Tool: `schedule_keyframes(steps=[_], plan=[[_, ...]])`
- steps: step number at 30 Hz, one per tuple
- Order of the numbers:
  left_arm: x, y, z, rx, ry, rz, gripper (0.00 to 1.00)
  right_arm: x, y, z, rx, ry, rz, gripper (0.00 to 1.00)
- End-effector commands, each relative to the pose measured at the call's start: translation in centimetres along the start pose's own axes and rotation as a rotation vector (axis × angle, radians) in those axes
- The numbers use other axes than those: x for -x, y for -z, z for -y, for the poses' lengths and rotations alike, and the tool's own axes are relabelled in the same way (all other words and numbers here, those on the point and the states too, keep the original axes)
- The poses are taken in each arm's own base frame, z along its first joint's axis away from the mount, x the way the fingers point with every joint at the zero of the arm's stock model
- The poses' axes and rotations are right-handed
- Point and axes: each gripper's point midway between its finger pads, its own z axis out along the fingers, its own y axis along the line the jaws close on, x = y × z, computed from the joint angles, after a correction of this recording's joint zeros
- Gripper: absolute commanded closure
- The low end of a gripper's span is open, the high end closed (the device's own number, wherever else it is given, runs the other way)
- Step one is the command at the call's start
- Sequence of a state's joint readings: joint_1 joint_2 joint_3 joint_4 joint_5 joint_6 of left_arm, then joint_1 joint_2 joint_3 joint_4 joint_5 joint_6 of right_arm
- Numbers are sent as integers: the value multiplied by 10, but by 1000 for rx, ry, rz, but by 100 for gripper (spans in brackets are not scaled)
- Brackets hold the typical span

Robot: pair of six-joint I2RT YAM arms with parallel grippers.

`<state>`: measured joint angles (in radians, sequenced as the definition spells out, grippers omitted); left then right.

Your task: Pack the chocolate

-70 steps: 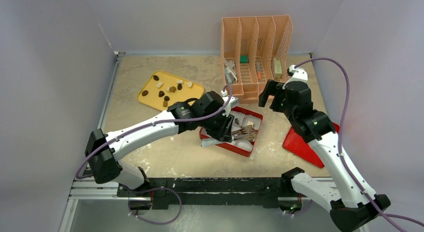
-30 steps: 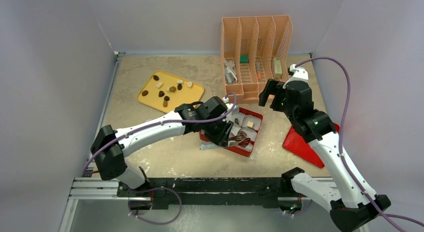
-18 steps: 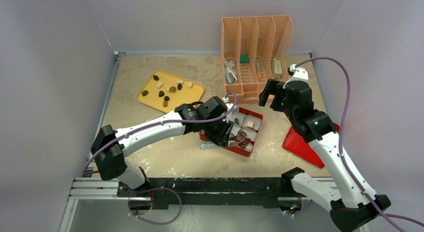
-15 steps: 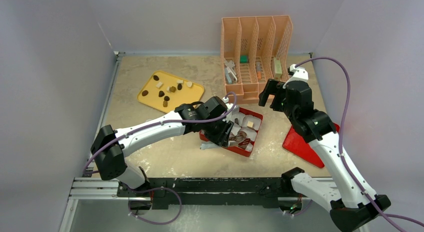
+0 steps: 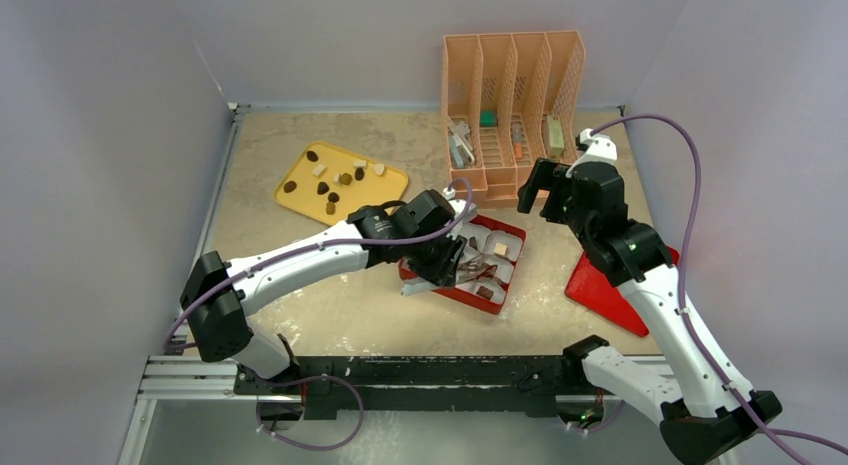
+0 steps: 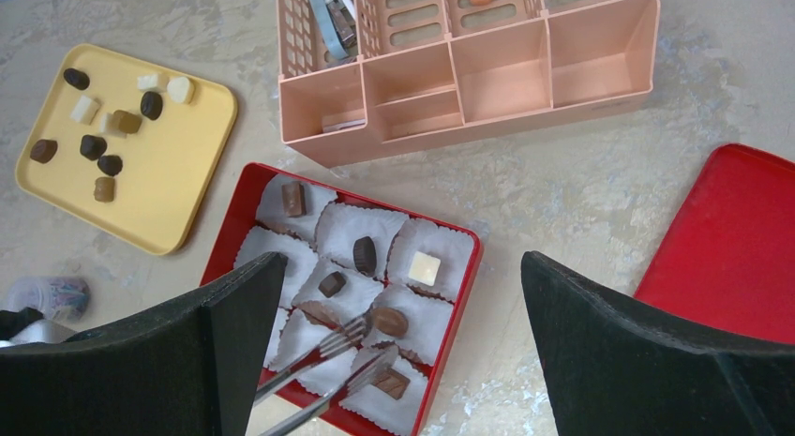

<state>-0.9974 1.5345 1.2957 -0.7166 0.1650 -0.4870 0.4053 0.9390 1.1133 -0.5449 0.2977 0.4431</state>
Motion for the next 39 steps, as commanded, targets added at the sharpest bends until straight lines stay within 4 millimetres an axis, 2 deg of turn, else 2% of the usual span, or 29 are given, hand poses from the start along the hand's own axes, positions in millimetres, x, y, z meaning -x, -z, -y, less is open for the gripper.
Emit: schedule_keyframes(steps=[1,8,11,18,22,26,31,39], plan=[[48,37,11,9,-10,204,63,12,7,3,-7,7,45,1],[70,63,-1,62,28,294,64,11,5,4,-9,11,46,1],[82,77,-27,150,74,349,64,11,5,3,-8,15,46,1],[100,122,-111,394,222,491,65,11,6,4,-7,21,46,1],[109,136,-153,533,262,553,66,11,6,3,-2,23,48,1],[112,133,-184,598,300,544,67,14,8,2,2,22,52,1],[108,112,-218,638,337,499,67,13,10,4,-3,23,56,1],[102,73,-244,624,373,448,66,14,12,6,-6,21,61,1]])
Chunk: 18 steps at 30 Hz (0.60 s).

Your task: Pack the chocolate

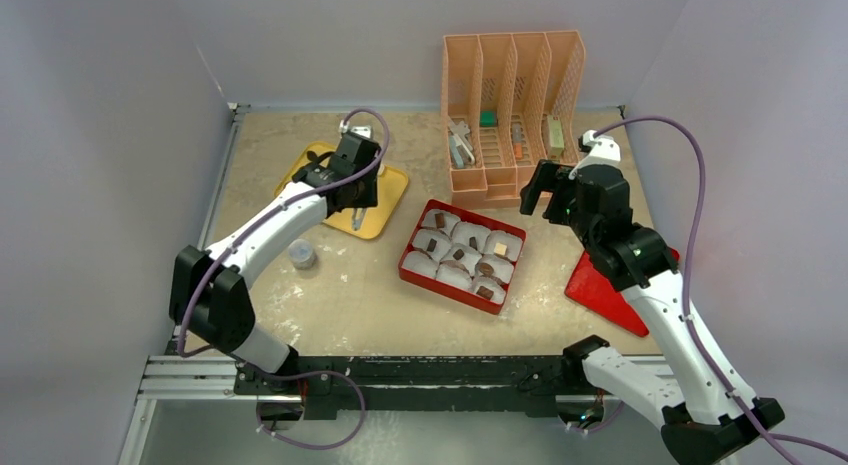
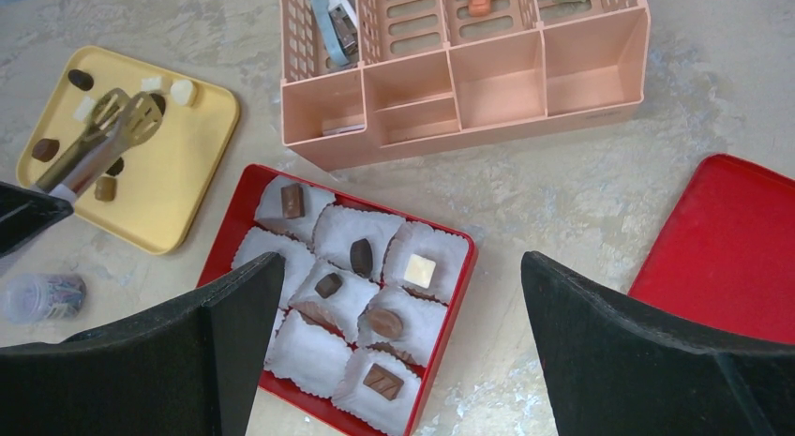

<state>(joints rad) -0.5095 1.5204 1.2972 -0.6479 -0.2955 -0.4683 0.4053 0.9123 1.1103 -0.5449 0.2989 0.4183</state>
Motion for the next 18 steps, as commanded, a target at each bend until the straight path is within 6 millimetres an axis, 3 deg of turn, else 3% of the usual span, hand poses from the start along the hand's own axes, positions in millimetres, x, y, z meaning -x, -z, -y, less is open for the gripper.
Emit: schedule_keyframes(steps=[1,12,18], plan=[[16,-17,10,-47,25,57,65,10,5,4,-14,3,39,1],[10,-52,17,-68,57,17,65,7,5,5,-14,-4,36,1],[12,-60,14,-34,70,13,64,8,7,8,-29,-2,41,1]])
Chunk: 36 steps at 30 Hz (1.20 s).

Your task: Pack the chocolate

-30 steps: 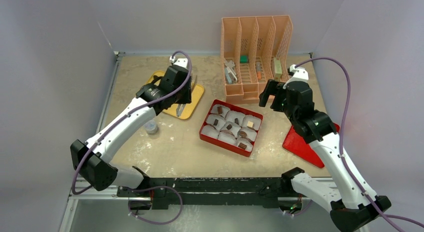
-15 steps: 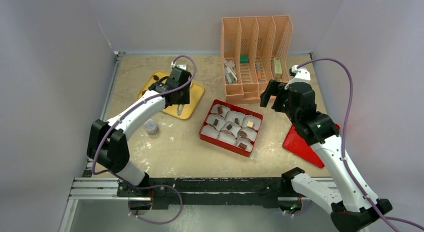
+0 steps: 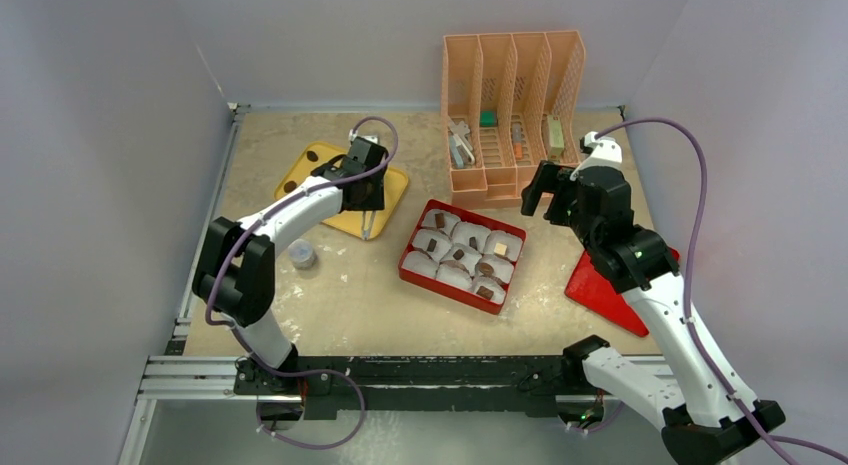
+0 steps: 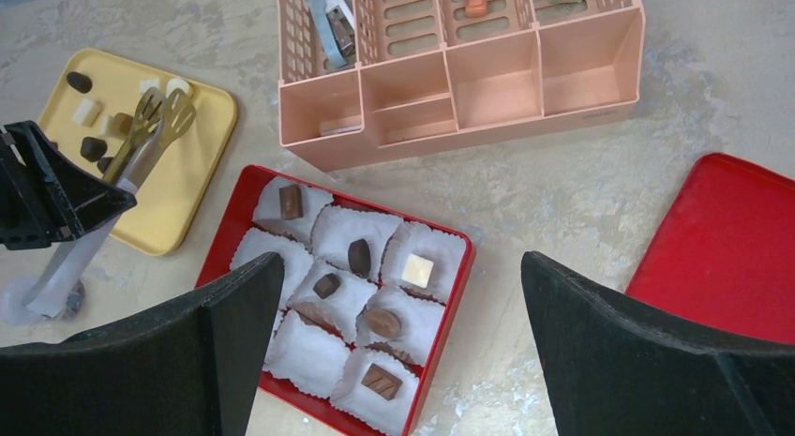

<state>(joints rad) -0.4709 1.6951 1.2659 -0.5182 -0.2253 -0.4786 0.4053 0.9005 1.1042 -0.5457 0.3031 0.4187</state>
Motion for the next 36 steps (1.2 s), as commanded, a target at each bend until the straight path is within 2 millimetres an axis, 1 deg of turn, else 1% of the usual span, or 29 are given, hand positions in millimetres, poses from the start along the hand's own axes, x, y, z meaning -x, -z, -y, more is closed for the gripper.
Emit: schedule_keyframes(steps=[1,11,20,24,29,36], plan=[[39,6,10,-30,49,109,64,8,5,7,-31,1,36,1],[41,-3,8,-15,55,101,61,8,3,7,-28,3,36,1],[43,-12,7,-23,57,95,61,7,3,8,-37,9,37,1],[45,-9,8,-28,53,98,64,8,1,8,-37,11,36,1],[41,-2,7,-38,38,80,73,8,0,6,-34,13,33,1],[36,19,4,-54,27,62,78,6,-3,4,-28,12,26,1]])
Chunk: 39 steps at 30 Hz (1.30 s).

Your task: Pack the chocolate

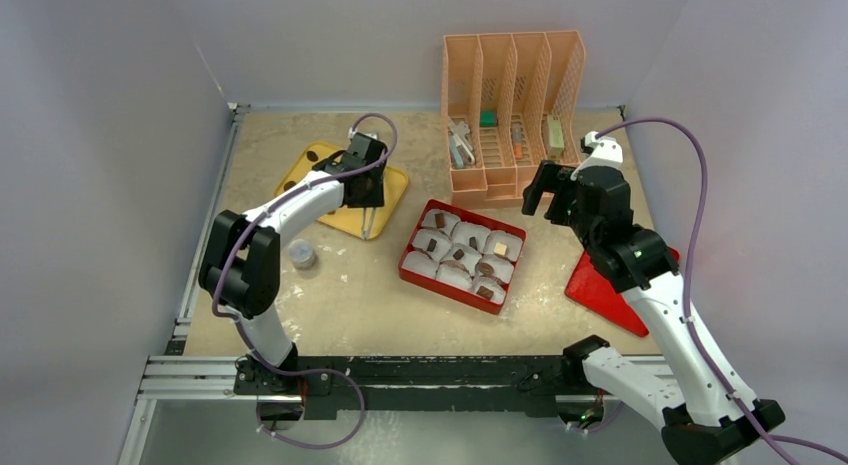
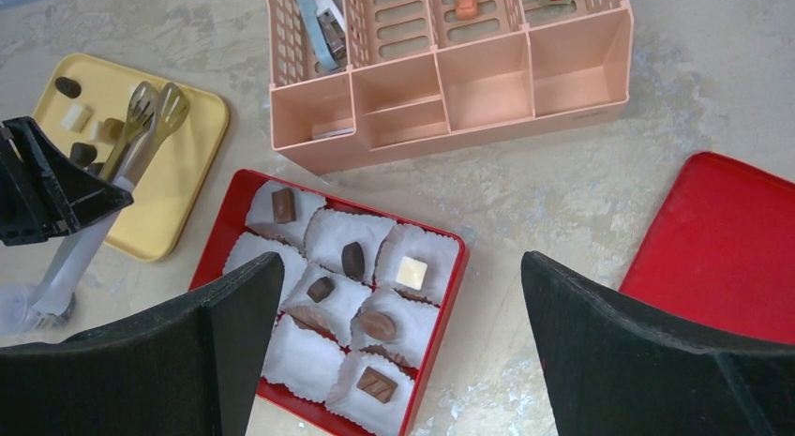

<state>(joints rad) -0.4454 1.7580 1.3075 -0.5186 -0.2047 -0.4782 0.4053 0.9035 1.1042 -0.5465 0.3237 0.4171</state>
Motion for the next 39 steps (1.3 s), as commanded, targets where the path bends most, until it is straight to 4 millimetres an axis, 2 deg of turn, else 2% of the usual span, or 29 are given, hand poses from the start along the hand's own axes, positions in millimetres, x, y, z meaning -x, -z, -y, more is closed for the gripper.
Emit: schedule_keyframes(steps=[1,15,26,33,39], plan=[[31,39,7,-63,10,86,78,6,-2,1,-7,9,21,1],[21,99,2,-127,-9,63,81,12,2,-1,4,3,31,1],[6,139,17,-280,-49,18,81,11,2,-1,0,1,30,1],[-4,163,38,-419,-98,-23,81,11,-1,-2,-3,2,24,1],[-18,185,70,-509,-204,-46,81,11,-3,-3,-2,-1,23,1]])
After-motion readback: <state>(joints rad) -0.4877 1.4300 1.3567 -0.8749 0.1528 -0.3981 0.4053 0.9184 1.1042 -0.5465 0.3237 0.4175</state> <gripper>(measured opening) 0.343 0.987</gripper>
